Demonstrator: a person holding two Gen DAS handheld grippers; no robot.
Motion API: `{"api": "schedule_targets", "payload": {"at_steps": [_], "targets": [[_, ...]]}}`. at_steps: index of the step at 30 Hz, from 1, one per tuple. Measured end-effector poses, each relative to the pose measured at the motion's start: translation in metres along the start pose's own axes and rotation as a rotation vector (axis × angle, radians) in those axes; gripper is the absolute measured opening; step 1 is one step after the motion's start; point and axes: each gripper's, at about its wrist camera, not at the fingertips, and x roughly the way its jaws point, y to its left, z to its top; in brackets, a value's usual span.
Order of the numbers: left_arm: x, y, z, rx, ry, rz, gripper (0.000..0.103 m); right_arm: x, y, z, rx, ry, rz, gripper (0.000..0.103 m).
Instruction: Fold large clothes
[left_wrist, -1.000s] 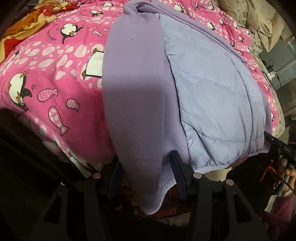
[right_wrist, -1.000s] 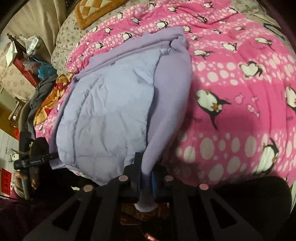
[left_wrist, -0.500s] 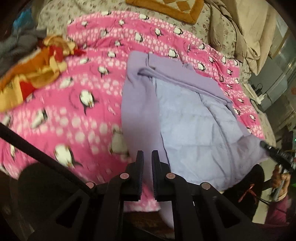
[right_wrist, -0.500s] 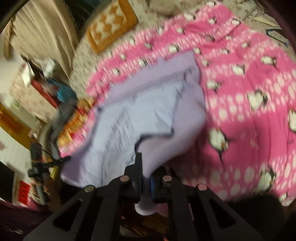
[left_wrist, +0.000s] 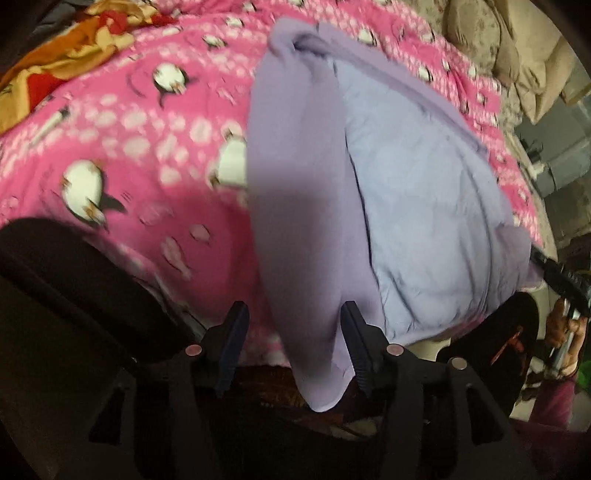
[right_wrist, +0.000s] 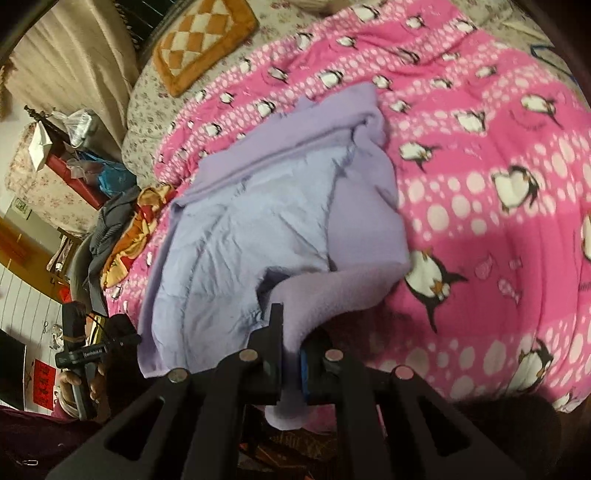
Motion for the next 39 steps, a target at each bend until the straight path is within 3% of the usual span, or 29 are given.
{"api": "schedule_targets", "payload": {"at_steps": [1,5,6,7,9,10,11,12,16,19,21,28,34,39], "targets": [[0.002,-0.003,-0.002,0.007,0.005,0.001,0.022,0.003,-0.003,-0.001,0.004,0.013,-0.005,0.009],[0.02,-0.012,-0.001,0.006,0.028,0.0,0.022,0.016,-0.005,-0.006,-0.027,0.059,-0.061,0.03],[0.023,-0.012,-0.002,-0.001,0.03,-0.005,0.022,0.022,-0.004,-0.009,-0.047,0.077,-0.085,0.031],[0.025,-0.012,-0.001,-0.007,0.03,-0.005,0.019,0.025,-0.004,-0.011,-0.051,0.089,-0.088,0.031],[0.023,-0.01,0.0,-0.005,0.025,-0.018,0.0,0.031,-0.01,-0.013,-0.019,0.098,-0.071,0.031],[0.019,-0.01,0.002,0.001,0.02,-0.02,0.0,0.032,-0.013,-0.014,0.001,0.101,-0.065,0.031],[0.011,-0.01,0.003,0.013,0.004,-0.018,0.0,0.033,-0.017,-0.015,0.023,0.106,-0.057,0.025],[0.005,-0.009,0.005,0.018,-0.006,-0.027,0.0,0.033,-0.017,-0.015,0.023,0.108,-0.051,0.01],[-0.036,-0.011,0.023,0.03,-0.108,-0.094,0.0,0.016,0.007,-0.01,-0.057,0.066,0.014,0.007],[-0.066,-0.012,0.047,0.039,-0.212,-0.11,0.0,-0.001,0.026,0.01,-0.083,0.0,0.083,0.007],[-0.082,-0.007,0.066,0.028,-0.282,-0.104,0.0,-0.006,0.034,0.023,-0.092,-0.029,0.084,0.007],[-0.097,-0.007,0.132,0.025,-0.413,-0.085,0.0,-0.006,0.03,0.075,0.0,-0.177,0.093,0.007],[-0.08,-0.011,0.206,0.009,-0.462,-0.034,0.0,0.006,0.025,0.144,0.042,-0.243,0.003,0.007],[-0.033,-0.006,0.273,-0.034,-0.401,0.02,0.0,0.043,0.012,0.196,0.091,-0.233,-0.088,0.007]]}}
